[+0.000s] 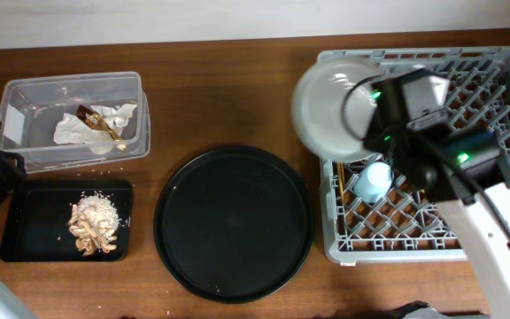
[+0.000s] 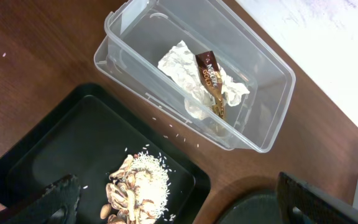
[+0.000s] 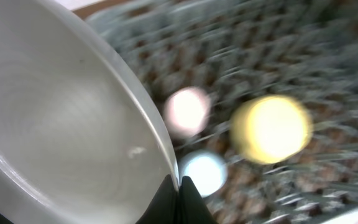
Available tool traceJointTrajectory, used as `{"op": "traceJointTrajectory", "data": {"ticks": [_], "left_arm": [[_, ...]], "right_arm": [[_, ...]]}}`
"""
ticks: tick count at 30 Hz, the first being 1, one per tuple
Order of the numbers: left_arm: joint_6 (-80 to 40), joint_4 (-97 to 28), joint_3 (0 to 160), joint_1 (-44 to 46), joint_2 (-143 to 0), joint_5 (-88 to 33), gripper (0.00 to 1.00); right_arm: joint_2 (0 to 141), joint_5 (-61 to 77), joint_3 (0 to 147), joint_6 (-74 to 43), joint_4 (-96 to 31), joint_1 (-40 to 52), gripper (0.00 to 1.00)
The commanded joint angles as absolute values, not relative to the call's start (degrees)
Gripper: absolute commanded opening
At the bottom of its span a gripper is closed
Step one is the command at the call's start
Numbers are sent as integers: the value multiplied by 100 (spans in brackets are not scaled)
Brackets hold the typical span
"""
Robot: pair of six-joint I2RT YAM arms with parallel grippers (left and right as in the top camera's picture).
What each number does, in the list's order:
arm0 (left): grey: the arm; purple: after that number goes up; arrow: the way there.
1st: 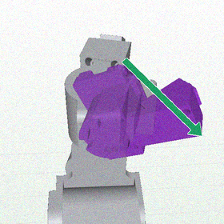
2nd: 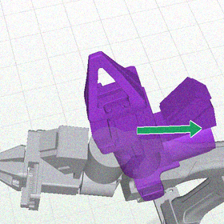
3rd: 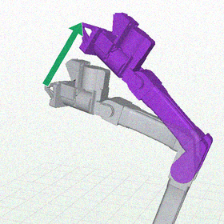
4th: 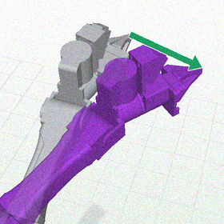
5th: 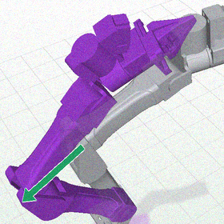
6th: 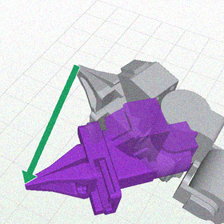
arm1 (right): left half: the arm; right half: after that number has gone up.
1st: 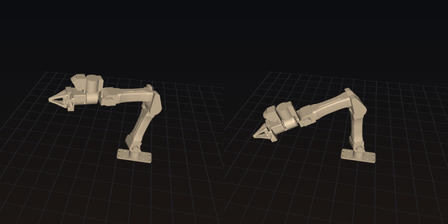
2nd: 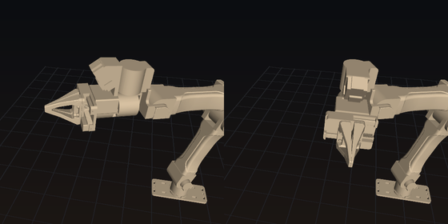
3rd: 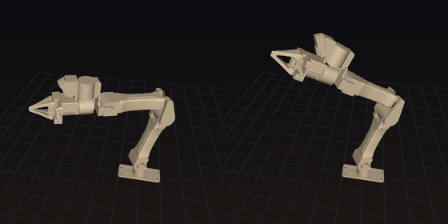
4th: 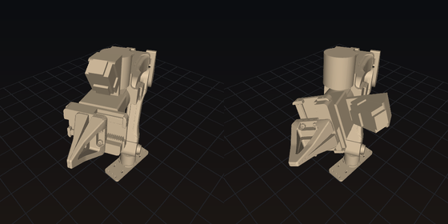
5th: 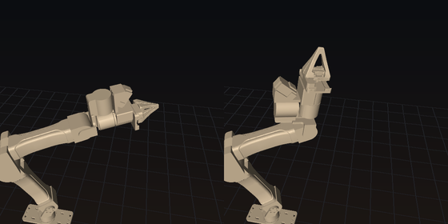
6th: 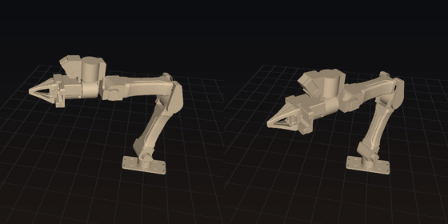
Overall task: Sort waste into correct bins and load items into the dishwasher rack
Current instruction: 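Lift the white plate with the right gripper and stand it upright in the rack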
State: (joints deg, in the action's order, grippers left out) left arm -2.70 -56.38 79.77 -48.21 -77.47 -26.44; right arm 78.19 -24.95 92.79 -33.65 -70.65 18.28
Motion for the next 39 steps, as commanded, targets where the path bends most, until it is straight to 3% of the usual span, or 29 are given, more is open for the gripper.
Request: {"op": "traceJointTrajectory", "data": {"ticks": [1, 10, 17, 20, 22, 26, 29, 32, 33, 34, 35, 36, 39], "left_arm": [[-322, -5627, 7992, -4853, -7723, -2718, 99], [-322, -5629, 7992, -4853, -7723, -2718, 99], [-325, -5629, 7992, -4853, -7723, -2718, 99], [-322, -5629, 7992, -4853, -7723, -2718, 99], [-325, -5629, 7992, -4853, -7723, -2718, 99], [-322, -5629, 7992, -4853, -7723, -2718, 99], [-322, -5629, 7992, -4853, -7723, -2718, 99], [-322, -5629, 7992, -4853, -7723, -2718, 99], [-325, -5627, 7992, -4853, -7723, -2718, 99], [-322, -5629, 7992, -4853, -7723, -2718, 99], [-322, -5629, 7992, -4853, -7723, -2718, 99], [-322, -5627, 7992, -4853, -7723, -2718, 99], [-322, -5629, 7992, -4853, -7723, -2718, 99]], "right_arm": [[8206, -3597, 9290, -3345, -6751, 1262, 4], [10114, -3693, 9290, -3323, -5885, 1059, 4], [10077, -3671, 9299, -3000, -5887, 1398, 7], [10055, -3671, 9483, -2528, -5992, 1848, 22], [10042, -3669, 9935, -2530, -6386, 2156, 76], [9856, -3164, 11406, -2596, -7585, 2510, 100], [9577, -2648, 12300, -2593, -8184, 2510, 99], [9273, -2790, 12484, -2593, -8256, 1949, 100], [9297, -2639, 12468, -2593, -8248, 1673, 89], [9356, -2388, 12451, -2593, -8204, 1350, 62], [9452, -1944, 12396, -2591, -8082, 991, 41], [9609, -1411, 12352, -2589, -7964, 576, 31], [10239, -353, 12355, -2589, -7712, -204, 17]]}}
